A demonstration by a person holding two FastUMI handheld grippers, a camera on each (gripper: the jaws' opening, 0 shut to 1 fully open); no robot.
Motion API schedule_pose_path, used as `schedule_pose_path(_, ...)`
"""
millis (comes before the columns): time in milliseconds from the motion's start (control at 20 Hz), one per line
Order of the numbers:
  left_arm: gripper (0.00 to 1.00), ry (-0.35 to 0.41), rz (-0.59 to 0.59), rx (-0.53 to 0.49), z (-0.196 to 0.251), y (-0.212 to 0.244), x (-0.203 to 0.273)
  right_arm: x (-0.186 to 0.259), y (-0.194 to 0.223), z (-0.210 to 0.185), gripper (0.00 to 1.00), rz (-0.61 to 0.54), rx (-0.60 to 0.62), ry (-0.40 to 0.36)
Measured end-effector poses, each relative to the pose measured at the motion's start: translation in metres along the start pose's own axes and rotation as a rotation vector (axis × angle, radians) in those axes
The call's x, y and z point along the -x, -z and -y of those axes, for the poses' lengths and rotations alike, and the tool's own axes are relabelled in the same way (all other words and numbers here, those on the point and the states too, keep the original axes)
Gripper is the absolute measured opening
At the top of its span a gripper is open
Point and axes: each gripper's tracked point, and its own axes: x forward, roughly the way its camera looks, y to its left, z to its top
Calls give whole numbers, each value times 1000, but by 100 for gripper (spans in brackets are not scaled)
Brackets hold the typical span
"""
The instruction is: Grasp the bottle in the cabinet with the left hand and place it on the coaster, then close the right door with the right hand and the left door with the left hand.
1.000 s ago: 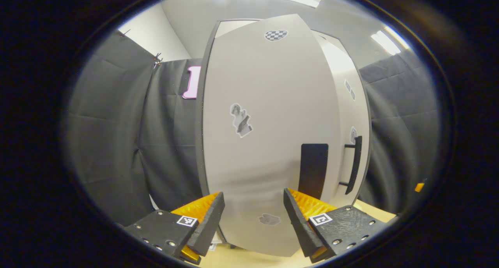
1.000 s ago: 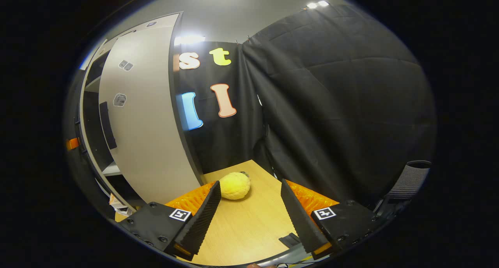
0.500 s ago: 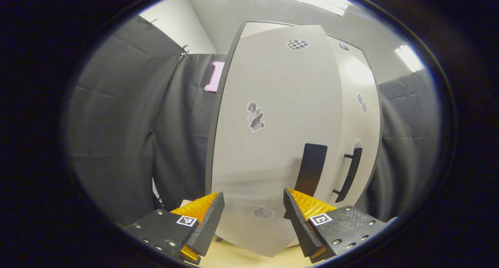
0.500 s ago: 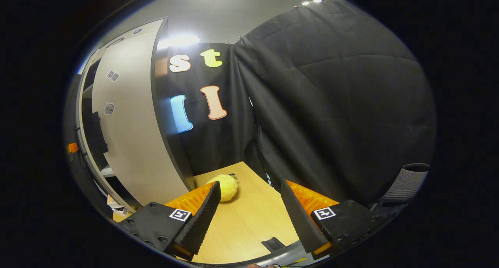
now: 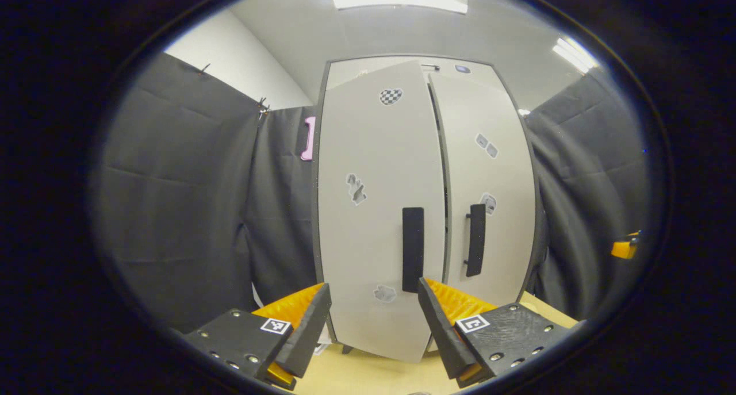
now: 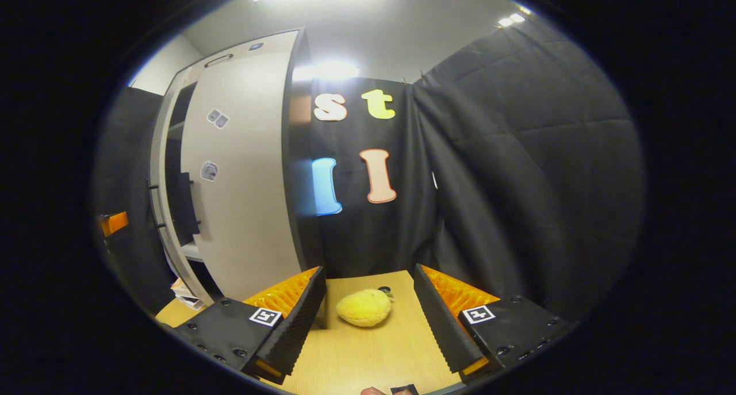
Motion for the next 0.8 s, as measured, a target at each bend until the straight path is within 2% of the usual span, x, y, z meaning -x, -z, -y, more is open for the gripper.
schedule_pose_path(50, 95, -6, -10, 9, -1, 3, 5, -1, -8, -10, 93, 13, -6, -29)
schedule_pose_path(100, 88, -14, -24, 34, -4, 5, 10, -1, -16, -20, 98, 25, -15, -54)
schedule_pose_path(250, 88, -15, 8, 112, -16, -12, 22, 1, -33, -48, 98, 48, -55, -118)
schedule_pose_path(300, 95, -10, 25, 121, -22, -18, 28, 2, -37, -55, 98, 55, -62, -130)
schedule_pose_path(350, 88, -8, 38, 116, -27, -24, 33, 4, -40, -61, 98, 63, -60, -136)
schedule_pose_path(400, 88, -8, 49, 101, -33, -29, 38, 5, -42, -66, 93, 70, -54, -133)
schedule_pose_path(450, 88, -8, 50, 82, -40, -31, 42, 6, -45, -69, 98, 78, -50, -125)
schedule_pose_path(500, 92, -8, 48, 61, -47, -32, 44, 10, -44, -72, 98, 78, -50, -113)
schedule_pose_path(600, 88, -14, 47, 32, -61, -33, 44, 15, -43, -78, 98, 67, -59, -87)
schedule_pose_path(650, 95, -18, 47, 35, -67, -32, 43, 18, -41, -82, 98, 60, -59, -77)
schedule_pose_path(800, 96, 6, 65, 73, -75, -27, 33, 29, -32, -88, 98, 53, -14, -37)
